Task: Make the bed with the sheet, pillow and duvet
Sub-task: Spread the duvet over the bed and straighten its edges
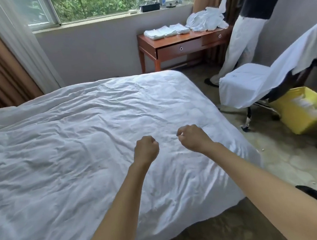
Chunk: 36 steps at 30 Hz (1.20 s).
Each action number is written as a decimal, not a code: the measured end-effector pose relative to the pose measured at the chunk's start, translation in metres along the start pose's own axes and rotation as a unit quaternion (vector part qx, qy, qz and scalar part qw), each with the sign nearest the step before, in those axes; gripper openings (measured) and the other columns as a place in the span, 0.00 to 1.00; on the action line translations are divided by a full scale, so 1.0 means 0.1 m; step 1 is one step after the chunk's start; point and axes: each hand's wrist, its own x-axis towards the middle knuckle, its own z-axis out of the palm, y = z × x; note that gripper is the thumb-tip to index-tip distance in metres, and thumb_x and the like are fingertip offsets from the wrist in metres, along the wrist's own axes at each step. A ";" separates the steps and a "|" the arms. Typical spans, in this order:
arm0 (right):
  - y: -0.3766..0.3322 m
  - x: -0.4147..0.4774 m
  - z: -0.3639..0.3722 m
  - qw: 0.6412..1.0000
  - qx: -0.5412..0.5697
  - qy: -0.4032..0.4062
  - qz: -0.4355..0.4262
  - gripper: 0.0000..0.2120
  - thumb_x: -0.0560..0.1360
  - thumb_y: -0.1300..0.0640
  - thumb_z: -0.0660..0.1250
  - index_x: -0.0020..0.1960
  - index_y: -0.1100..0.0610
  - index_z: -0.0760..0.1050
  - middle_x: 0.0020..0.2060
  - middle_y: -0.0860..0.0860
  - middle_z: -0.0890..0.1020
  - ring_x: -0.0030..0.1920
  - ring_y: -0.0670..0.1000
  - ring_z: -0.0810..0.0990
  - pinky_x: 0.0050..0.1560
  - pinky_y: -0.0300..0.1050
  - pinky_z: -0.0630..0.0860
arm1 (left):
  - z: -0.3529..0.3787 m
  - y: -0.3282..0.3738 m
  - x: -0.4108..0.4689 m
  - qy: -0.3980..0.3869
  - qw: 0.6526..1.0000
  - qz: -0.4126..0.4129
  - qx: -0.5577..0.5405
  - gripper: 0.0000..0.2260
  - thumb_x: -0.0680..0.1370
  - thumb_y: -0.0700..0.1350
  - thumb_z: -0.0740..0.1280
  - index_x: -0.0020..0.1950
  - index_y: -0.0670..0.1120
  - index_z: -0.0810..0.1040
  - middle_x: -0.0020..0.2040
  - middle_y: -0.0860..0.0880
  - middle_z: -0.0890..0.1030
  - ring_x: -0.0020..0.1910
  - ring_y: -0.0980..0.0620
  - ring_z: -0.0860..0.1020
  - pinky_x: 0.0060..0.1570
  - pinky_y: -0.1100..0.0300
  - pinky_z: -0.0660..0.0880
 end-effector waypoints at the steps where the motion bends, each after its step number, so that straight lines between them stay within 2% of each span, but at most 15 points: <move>1: 0.26 0.02 -0.09 1.000 0.001 -0.001 0.005 0.15 0.76 0.62 0.56 0.56 0.59 0.78 0.58 0.58 0.79 0.58 0.58 0.76 0.56 0.46 0.73 | 0.21 0.18 0.03 -0.004 1.000 -0.002 -0.012 0.13 0.79 0.40 0.57 0.58 0.40 0.77 0.58 0.41 0.78 0.58 0.42 0.74 0.53 0.58 0.69; 5: 1.26 0.09 -0.40 0.999 -0.007 -0.029 0.023 0.15 0.76 0.63 0.56 0.57 0.61 0.78 0.58 0.59 0.78 0.58 0.59 0.76 0.56 0.47 0.72 | 1.03 0.85 0.15 -0.023 0.999 -0.021 -0.043 0.14 0.79 0.41 0.58 0.62 0.40 0.75 0.62 0.40 0.76 0.62 0.42 0.73 0.59 0.56 0.70; 8: 1.87 0.17 -0.65 0.997 -0.001 -0.062 0.040 0.15 0.76 0.63 0.56 0.57 0.61 0.78 0.58 0.59 0.79 0.57 0.59 0.76 0.55 0.46 0.73 | 1.52 1.28 0.21 -0.045 0.998 -0.036 -0.037 0.11 0.78 0.40 0.58 0.54 0.41 0.78 0.59 0.40 0.78 0.58 0.41 0.75 0.56 0.55 0.72; 12: 2.55 0.50 -0.98 0.995 0.019 -0.076 0.053 0.15 0.77 0.63 0.56 0.58 0.61 0.78 0.57 0.60 0.79 0.58 0.59 0.76 0.56 0.46 0.72 | 2.02 1.66 0.47 -0.039 0.997 -0.060 -0.029 0.13 0.77 0.39 0.58 0.56 0.39 0.79 0.57 0.42 0.80 0.55 0.43 0.76 0.53 0.56 0.72; 16: 3.20 1.01 -1.10 0.992 0.006 -0.116 0.053 0.15 0.76 0.63 0.55 0.57 0.61 0.78 0.56 0.58 0.80 0.57 0.58 0.76 0.49 0.43 0.70 | 2.57 1.94 0.94 -0.054 0.993 -0.100 -0.015 0.13 0.77 0.38 0.57 0.55 0.38 0.79 0.54 0.42 0.80 0.50 0.45 0.76 0.47 0.59 0.71; 18: 3.50 1.34 -1.13 0.987 -0.002 -0.151 0.054 0.16 0.77 0.62 0.55 0.61 0.61 0.76 0.59 0.58 0.78 0.59 0.57 0.75 0.52 0.43 0.70 | 2.88 2.09 1.23 -0.069 0.990 -0.120 -0.014 0.12 0.78 0.38 0.57 0.55 0.39 0.78 0.52 0.42 0.78 0.50 0.46 0.75 0.51 0.57 0.72; 21: 3.85 1.82 -1.23 0.976 -0.016 -0.213 0.050 0.20 0.79 0.61 0.53 0.70 0.59 0.67 0.68 0.57 0.71 0.66 0.56 0.70 0.61 0.45 0.68 | 3.27 2.35 1.63 -0.102 0.981 -0.163 -0.025 0.18 0.79 0.38 0.55 0.69 0.40 0.68 0.67 0.41 0.71 0.65 0.45 0.70 0.61 0.57 0.67; 24: 4.14 2.25 -1.35 0.961 -0.046 -0.270 0.032 0.22 0.79 0.60 0.53 0.73 0.58 0.62 0.71 0.57 0.65 0.70 0.56 0.66 0.64 0.46 0.66 | 3.63 2.52 1.93 -0.128 0.967 -0.217 -0.035 0.21 0.79 0.36 0.53 0.73 0.40 0.61 0.72 0.41 0.66 0.63 0.44 0.71 0.57 0.57 0.68; 26: 4.29 2.51 -1.43 0.949 -0.055 -0.309 0.020 0.22 0.80 0.61 0.53 0.73 0.59 0.61 0.73 0.57 0.63 0.71 0.57 0.65 0.65 0.46 0.66 | 3.81 2.62 2.09 -0.136 0.956 -0.255 -0.048 0.18 0.79 0.36 0.53 0.68 0.42 0.66 0.69 0.42 0.68 0.52 0.49 0.71 0.50 0.60 0.65; 27: 4.35 2.65 -1.46 0.944 -0.063 -0.325 0.010 0.22 0.80 0.61 0.53 0.74 0.60 0.60 0.73 0.57 0.63 0.71 0.57 0.64 0.65 0.47 0.65 | 3.88 2.69 2.17 -0.135 0.951 -0.271 -0.058 0.14 0.79 0.36 0.53 0.61 0.44 0.70 0.65 0.42 0.70 0.48 0.50 0.70 0.49 0.61 0.64; 28: 4.42 2.78 -1.50 0.939 -0.069 -0.336 -0.002 0.22 0.80 0.61 0.53 0.73 0.60 0.60 0.73 0.57 0.62 0.71 0.57 0.63 0.66 0.47 0.65 | 3.93 2.78 2.26 -0.133 0.946 -0.286 -0.067 0.11 0.79 0.36 0.54 0.56 0.46 0.71 0.63 0.42 0.70 0.49 0.50 0.72 0.50 0.60 0.65; 29: 4.48 2.93 -1.53 0.937 -0.070 -0.343 -0.014 0.22 0.80 0.61 0.53 0.73 0.60 0.61 0.73 0.58 0.63 0.71 0.57 0.64 0.66 0.47 0.65 | 4.00 2.86 2.36 -0.128 0.944 -0.294 -0.074 0.11 0.79 0.36 0.54 0.58 0.46 0.70 0.65 0.42 0.70 0.56 0.48 0.73 0.54 0.58 0.67; 31: 4.62 3.29 -1.61 0.938 -0.071 -0.339 -0.023 0.21 0.79 0.61 0.53 0.72 0.61 0.64 0.71 0.58 0.66 0.69 0.57 0.67 0.65 0.48 0.67 | 4.08 3.05 2.64 -0.099 0.941 -0.313 -0.078 0.18 0.79 0.37 0.56 0.70 0.41 0.66 0.71 0.41 0.67 0.66 0.44 0.70 0.60 0.58 0.67; 35: 4.99 4.21 -1.90 0.951 -0.068 -0.297 -0.055 0.13 0.77 0.64 0.54 0.57 0.62 0.73 0.56 0.57 0.76 0.63 0.60 0.73 0.52 0.49 0.72 | 4.23 3.51 3.41 -0.035 0.936 -0.335 -0.106 0.21 0.79 0.38 0.56 0.72 0.40 0.62 0.69 0.39 0.67 0.63 0.42 0.72 0.57 0.57 0.70; 36: 5.09 4.38 -2.03 0.954 -0.065 -0.290 -0.047 0.13 0.77 0.64 0.54 0.57 0.64 0.73 0.56 0.58 0.77 0.61 0.60 0.74 0.54 0.50 0.73 | 4.25 3.69 3.56 -0.026 0.935 -0.339 -0.103 0.21 0.79 0.38 0.56 0.72 0.40 0.63 0.69 0.39 0.67 0.64 0.42 0.71 0.58 0.56 0.69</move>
